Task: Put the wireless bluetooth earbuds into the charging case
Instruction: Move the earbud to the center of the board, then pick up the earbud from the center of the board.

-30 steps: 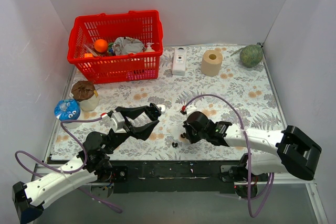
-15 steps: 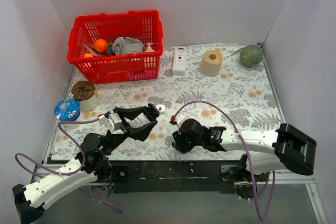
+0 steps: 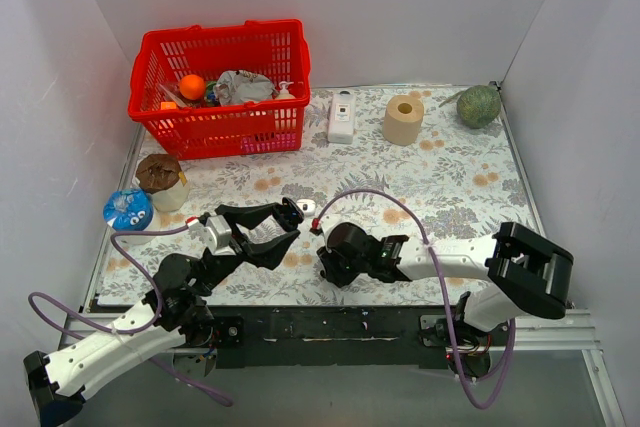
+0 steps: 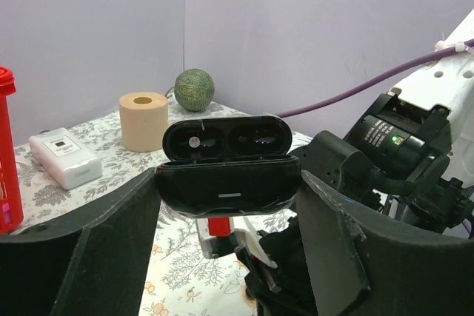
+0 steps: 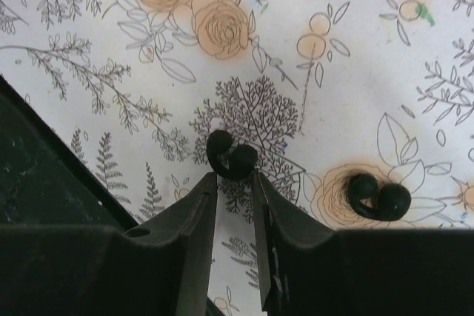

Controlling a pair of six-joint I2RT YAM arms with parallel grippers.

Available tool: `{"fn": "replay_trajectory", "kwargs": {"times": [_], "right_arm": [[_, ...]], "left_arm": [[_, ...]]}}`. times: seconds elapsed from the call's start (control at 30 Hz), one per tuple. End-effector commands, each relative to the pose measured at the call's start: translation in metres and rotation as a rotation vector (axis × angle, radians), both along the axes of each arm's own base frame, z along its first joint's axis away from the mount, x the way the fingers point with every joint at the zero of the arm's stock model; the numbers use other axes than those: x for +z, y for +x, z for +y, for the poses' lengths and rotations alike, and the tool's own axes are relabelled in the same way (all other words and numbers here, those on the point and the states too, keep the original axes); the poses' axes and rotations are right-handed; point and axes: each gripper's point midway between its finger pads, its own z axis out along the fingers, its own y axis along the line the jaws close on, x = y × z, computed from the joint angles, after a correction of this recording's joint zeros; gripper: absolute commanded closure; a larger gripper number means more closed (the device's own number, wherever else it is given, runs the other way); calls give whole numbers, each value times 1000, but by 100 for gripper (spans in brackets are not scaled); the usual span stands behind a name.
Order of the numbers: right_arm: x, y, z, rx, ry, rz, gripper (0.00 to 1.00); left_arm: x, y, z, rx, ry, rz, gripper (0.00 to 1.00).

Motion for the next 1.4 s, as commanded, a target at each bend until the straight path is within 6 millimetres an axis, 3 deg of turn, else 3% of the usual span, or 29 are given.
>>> {"fn": "replay_trajectory", "kwargs": {"times": [0.0, 0.2, 0.4, 0.47, 0.63, 0.77, 0.9, 1.0, 1.03, 1.37], "right_arm": [[5, 17, 16, -34, 2, -54, 67], [4, 24, 37, -22, 14, -52, 64], [39, 31, 33, -62, 88, -111, 50], [48, 29, 25, -57, 90, -124, 49], [60, 32, 27, -10, 103, -172, 57], [44, 47, 8, -103, -43, -194, 58], [39, 65, -27, -323, -23, -165, 57], [34, 68, -51, -415, 14, -147, 61], [40, 69, -49, -432, 55, -150, 61], [14, 67, -63, -465, -18, -111, 60]], "left_arm": [[-1, -2, 1, -4, -6, 3, 100], [-2, -1, 1, 0, -5, 6, 100], [5, -1, 3, 10, -4, -19, 100], [8, -1, 4, 14, -7, -27, 100], [8, -1, 3, 11, -12, -31, 100], [9, -1, 3, 8, -15, -26, 100], [9, -2, 3, 6, -14, -23, 100], [9, -2, 4, 6, -16, -25, 100], [7, -2, 3, 4, -15, -24, 100], [6, -3, -1, -12, -14, -13, 100]]}}
